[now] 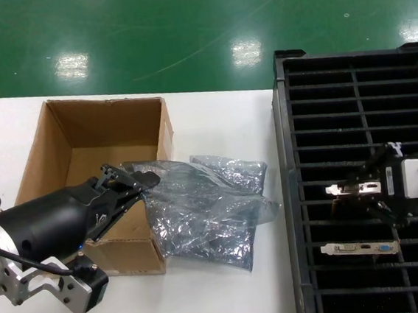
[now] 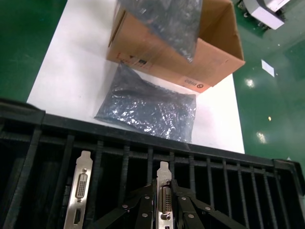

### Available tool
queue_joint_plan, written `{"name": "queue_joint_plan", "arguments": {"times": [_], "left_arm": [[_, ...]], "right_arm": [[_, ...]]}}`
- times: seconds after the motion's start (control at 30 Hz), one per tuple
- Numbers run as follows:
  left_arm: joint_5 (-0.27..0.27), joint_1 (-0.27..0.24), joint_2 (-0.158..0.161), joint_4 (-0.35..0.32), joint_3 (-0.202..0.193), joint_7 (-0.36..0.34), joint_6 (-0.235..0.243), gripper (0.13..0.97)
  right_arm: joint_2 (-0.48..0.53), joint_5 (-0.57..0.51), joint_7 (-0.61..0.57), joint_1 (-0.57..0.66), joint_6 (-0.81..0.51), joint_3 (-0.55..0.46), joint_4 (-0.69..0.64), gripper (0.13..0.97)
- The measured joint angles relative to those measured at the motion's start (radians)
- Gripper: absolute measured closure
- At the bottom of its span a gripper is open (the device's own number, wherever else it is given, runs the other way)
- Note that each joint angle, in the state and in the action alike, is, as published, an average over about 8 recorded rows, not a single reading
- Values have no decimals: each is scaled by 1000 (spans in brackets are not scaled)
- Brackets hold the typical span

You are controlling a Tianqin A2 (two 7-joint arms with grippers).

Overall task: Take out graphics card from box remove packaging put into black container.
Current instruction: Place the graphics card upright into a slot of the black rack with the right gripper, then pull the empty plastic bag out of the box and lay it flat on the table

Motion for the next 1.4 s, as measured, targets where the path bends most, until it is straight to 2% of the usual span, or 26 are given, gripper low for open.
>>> {"name": "queue_joint_plan", "arguments": {"times": [0.3,0.53,0.83,0.93,1.1,1.23,1.4], "left_arm": [[0,0,0,0,0,0,0,958],[0,0,0,0,0,0,0,958],[0,0,0,0,0,0,0,958],[0,0,0,0,0,0,0,958],[0,0,0,0,0,-1,0,958],[0,0,0,0,0,-1,0,958],[-14,-1,4,-4,-3,-14,3,958]], "right_arm": [[-8,2,-26,2,4,-9,-31,909],[17,42,-26,-5,-12,10,0,889],[67,97,-15,-26,-25,45,65,799],[90,133,-5,-42,-19,74,77,740],[134,202,28,-107,43,163,79,642],[162,267,51,-191,119,255,70,642],[180,336,45,-268,169,326,66,510]]}}
